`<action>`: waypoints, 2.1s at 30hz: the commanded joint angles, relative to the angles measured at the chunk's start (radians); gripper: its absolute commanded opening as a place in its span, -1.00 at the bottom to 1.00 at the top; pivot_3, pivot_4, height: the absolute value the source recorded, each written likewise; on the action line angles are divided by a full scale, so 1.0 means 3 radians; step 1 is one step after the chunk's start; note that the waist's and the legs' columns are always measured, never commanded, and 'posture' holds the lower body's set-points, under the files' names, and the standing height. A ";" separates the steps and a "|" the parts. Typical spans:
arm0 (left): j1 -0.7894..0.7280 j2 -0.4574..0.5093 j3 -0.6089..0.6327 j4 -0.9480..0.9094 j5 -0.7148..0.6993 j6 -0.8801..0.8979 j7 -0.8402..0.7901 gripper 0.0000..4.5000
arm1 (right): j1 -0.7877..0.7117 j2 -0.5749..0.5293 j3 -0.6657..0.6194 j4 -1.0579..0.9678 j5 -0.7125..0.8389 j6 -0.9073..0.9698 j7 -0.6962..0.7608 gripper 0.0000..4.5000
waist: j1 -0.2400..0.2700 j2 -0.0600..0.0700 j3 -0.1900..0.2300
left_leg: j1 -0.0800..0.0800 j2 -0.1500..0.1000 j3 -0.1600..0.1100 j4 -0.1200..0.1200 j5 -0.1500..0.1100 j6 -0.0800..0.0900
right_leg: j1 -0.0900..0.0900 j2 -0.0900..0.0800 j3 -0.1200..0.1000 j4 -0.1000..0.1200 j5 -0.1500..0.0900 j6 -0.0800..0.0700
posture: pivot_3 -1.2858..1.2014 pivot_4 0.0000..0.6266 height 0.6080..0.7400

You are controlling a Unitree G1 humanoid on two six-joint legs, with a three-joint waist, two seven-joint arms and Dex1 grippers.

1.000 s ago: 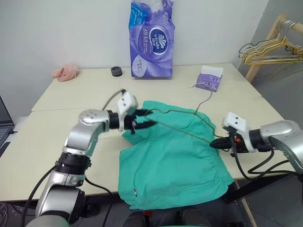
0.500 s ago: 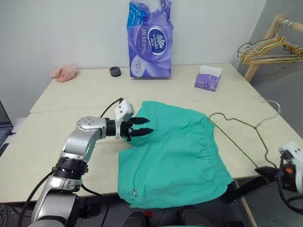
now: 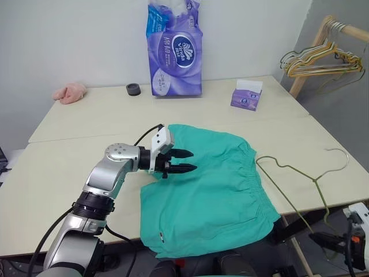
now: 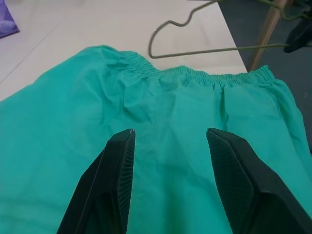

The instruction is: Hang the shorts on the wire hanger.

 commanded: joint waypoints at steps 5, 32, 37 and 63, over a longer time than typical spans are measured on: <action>-0.0001 0.0056 0.0065 -0.0134 -0.0018 -0.0086 -0.0003 0.10 | -0.0171 -0.0212 0.0175 0.0170 0.0098 0.0064 -0.0082 -1.00 | 0.0011 -0.0004 0.0002 | -0.0001 0.0000 -0.0002 0.0001 -0.0001 0.0001 | 0.0001 0.0000 0.0001 -0.0003 0.0000 0.0000 | -0.11 -0.82 1.00; 0.0086 0.0097 0.0021 -0.0206 0.0008 -0.0136 0.0017 0.10 | -0.0057 -0.0219 0.0084 0.0268 0.0350 0.0008 -0.0110 -1.00 | 0.0026 -0.0004 0.0002 | -0.0001 0.0000 -0.0001 0.0000 -0.0002 0.0002 | 0.0001 0.0000 0.0002 -0.0003 0.0000 0.0000 | -0.10 -0.85 1.00; 0.0056 0.0098 0.0018 -0.0221 0.0012 -0.0105 0.0031 0.10 | -0.0156 -0.0272 0.0197 0.0274 0.0385 0.0027 -0.0120 -1.00 | 0.0025 -0.0004 0.0002 | -0.0001 0.0000 -0.0001 0.0000 -0.0002 0.0002 | 0.0001 0.0000 0.0002 -0.0003 0.0000 0.0000 | -0.10 -0.85 1.00; -0.0057 0.0068 0.0140 0.0180 0.0044 -0.0338 0.0115 0.10 | -0.1345 -0.0535 0.1324 0.0946 0.0459 0.0081 0.0065 -1.00 | 0.0039 -0.0008 0.0005 | -0.0006 0.0000 -0.0005 0.0000 -0.0002 0.0003 | -0.0001 -0.0001 0.0002 -0.0005 0.0000 0.0001 | -0.08 -0.84 1.00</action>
